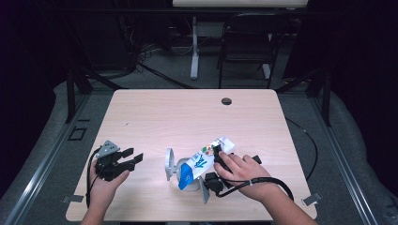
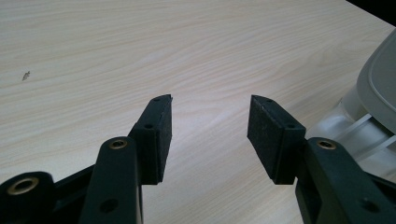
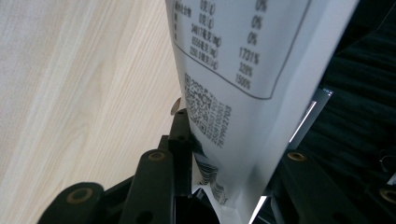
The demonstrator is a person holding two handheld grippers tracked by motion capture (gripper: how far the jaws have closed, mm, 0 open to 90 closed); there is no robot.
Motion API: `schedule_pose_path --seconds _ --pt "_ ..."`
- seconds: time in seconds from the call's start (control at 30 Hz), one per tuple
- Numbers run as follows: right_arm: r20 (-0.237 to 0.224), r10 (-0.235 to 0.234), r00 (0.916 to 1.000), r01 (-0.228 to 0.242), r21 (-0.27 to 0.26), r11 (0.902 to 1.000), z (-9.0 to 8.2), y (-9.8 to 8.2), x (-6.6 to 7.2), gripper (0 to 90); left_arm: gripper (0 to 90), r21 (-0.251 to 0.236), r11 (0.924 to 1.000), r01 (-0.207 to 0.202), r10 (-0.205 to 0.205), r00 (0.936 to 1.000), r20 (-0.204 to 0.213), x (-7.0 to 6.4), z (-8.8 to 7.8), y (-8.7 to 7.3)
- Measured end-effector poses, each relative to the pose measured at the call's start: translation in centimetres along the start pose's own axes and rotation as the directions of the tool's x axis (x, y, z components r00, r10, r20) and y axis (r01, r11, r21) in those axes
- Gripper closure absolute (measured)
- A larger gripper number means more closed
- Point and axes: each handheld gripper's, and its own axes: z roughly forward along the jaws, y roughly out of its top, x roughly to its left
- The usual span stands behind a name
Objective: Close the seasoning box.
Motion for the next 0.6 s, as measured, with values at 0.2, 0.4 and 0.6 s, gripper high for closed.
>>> schedule_pose_path --seconds 0.2,0.4,0.6 --pt "-0.001 -0.001 1.0000 0.001 0.001 1.0000 -0.08 0.06 -0.05 69.6 50.5 -0.002 1.0000 0.000 0.000 1.0000 0.001 -0.02 0.00 0.01" --pt "0.000 -0.002 1.0000 0.002 0.003 1.0000 -0.16 0.08 -0.01 71.1 50.5 0.001 1.0000 0.000 0.000 1.0000 0.002 -0.01 0.01 -0.01" --pt "-0.003 -0.002 1.0000 0.002 -0.007 1.0000 -0.14 0.11 0.00 73.6 50.5 0.002 1.0000 0.000 0.000 1.0000 0.002 -0.01 0.05 -0.02"
